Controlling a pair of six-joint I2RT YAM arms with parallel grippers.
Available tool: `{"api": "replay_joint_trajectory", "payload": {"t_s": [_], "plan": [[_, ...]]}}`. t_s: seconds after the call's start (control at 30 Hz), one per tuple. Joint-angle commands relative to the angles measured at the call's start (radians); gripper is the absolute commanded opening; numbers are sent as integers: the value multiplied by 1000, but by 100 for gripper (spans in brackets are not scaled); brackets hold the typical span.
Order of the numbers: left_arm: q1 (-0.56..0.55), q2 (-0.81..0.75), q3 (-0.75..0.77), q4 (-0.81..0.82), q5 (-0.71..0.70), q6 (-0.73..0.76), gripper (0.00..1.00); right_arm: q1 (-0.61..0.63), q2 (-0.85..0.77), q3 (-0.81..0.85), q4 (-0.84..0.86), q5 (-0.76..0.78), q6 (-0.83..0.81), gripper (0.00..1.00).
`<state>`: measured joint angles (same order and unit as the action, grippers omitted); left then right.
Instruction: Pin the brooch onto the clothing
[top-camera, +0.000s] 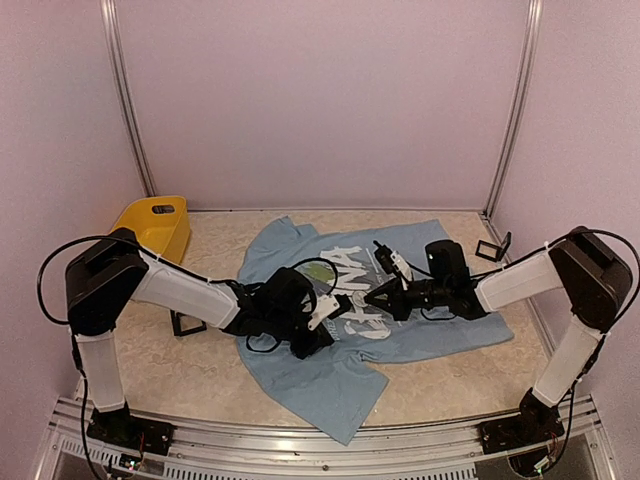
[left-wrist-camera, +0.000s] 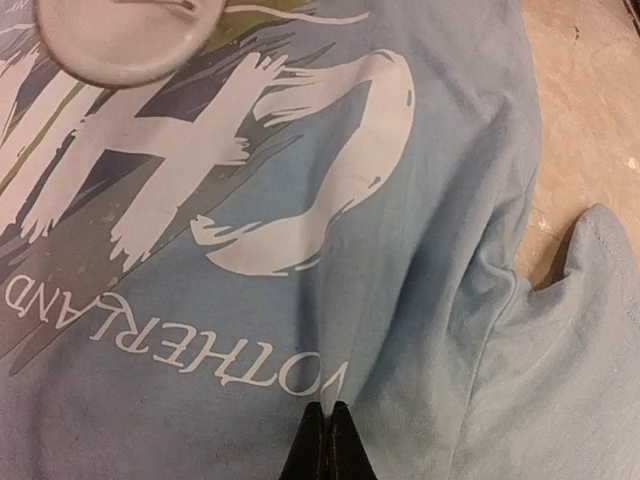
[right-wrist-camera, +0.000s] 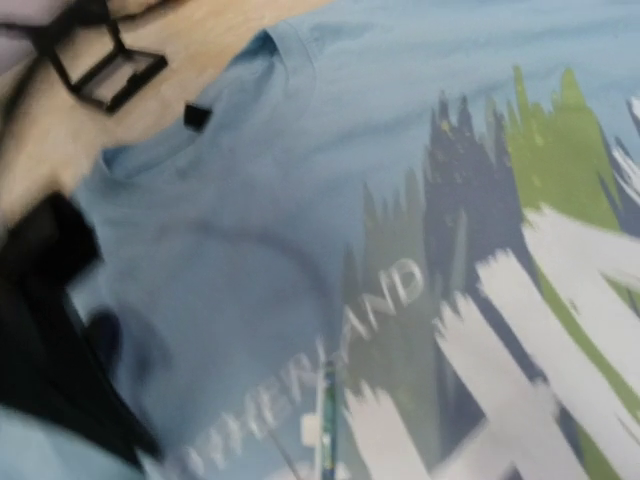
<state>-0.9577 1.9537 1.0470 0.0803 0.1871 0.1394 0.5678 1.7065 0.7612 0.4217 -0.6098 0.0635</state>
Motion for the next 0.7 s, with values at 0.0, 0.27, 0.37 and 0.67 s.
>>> {"api": "replay_joint_trajectory", "payload": {"t_s": [0.0, 0.27, 0.37, 0.67], "plan": [[18, -90, -39, 106, 105, -74, 0, 33, 0, -155, 352, -13, -122, 0], [20, -101, -45, 113, 135, -96, 0, 115, 150, -164, 629, 27, -271, 0], [22, -119, -63, 133, 127, -98, 0, 145, 194, -169, 662, 71, -334, 0], [27, -131, -68, 134, 133, -101, 0, 176, 194, -216, 638, 54, -411, 0]]}}
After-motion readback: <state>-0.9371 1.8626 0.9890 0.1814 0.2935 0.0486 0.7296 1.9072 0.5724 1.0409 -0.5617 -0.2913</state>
